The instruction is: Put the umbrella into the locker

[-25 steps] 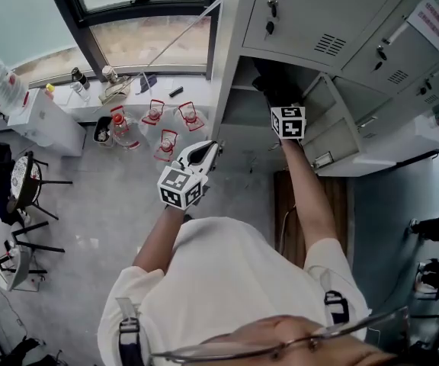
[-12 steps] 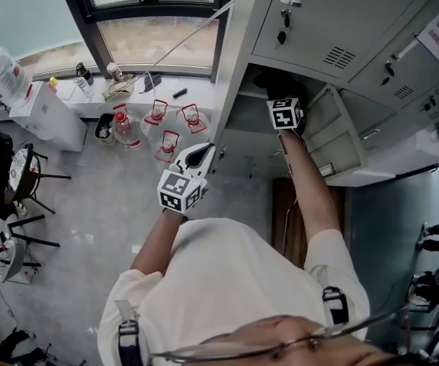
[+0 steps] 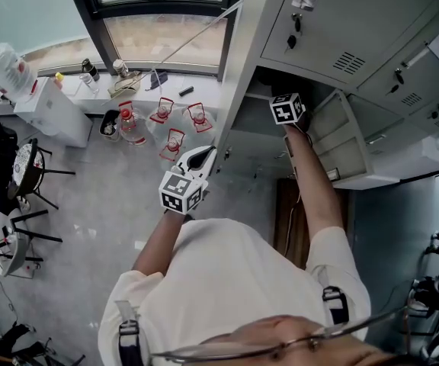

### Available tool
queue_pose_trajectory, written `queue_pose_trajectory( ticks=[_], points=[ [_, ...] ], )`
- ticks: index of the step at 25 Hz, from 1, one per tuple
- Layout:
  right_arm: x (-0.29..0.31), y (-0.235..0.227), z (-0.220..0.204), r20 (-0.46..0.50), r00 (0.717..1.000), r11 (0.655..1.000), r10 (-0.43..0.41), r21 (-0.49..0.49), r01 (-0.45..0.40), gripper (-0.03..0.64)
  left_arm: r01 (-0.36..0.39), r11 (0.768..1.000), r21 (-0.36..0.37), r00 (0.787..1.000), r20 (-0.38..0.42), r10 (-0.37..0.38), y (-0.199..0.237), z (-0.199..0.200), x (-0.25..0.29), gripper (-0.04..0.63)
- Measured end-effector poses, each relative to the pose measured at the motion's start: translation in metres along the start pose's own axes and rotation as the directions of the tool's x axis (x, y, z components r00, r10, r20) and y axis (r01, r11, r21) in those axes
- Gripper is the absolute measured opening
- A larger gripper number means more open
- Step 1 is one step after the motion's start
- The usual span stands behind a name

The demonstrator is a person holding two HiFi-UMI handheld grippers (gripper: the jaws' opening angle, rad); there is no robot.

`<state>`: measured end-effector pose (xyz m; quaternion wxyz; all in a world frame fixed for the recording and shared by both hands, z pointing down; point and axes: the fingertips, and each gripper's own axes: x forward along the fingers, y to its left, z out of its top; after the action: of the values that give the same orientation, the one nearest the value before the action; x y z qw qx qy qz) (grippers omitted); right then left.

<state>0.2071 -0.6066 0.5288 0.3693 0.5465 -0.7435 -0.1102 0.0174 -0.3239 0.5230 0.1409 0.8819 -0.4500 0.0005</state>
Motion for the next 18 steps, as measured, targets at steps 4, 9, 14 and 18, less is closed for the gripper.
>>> queue_pose_trajectory(
  ticks=[4,9,14,18],
  points=[
    [0.001,-0.002,0.001,-0.006,1.000,0.999,0.007,-0.050,-0.008,0.314,0.003,1.000,-0.006,1.000,-0.004,-0.003,0.002,-0.002,-0.001,0.005],
    [-0.010,0.000,0.001,0.029,0.999,0.999,0.023,-0.031,-0.022,0.348,0.018,1.000,-0.008,1.000,-0.009,-0.018,0.000,-0.005,-0.001,0.005],
    [-0.037,0.001,0.011,0.123,0.992,1.000,-0.014,-0.020,0.017,0.348,0.036,0.999,-0.004,0.999,-0.010,-0.037,-0.005,-0.005,-0.002,0.005],
    [-0.061,0.001,0.012,0.163,0.985,0.999,-0.051,0.017,0.048,0.326,0.061,0.998,-0.002,0.998,-0.013,-0.061,-0.012,-0.008,-0.001,0.005]
  ],
)
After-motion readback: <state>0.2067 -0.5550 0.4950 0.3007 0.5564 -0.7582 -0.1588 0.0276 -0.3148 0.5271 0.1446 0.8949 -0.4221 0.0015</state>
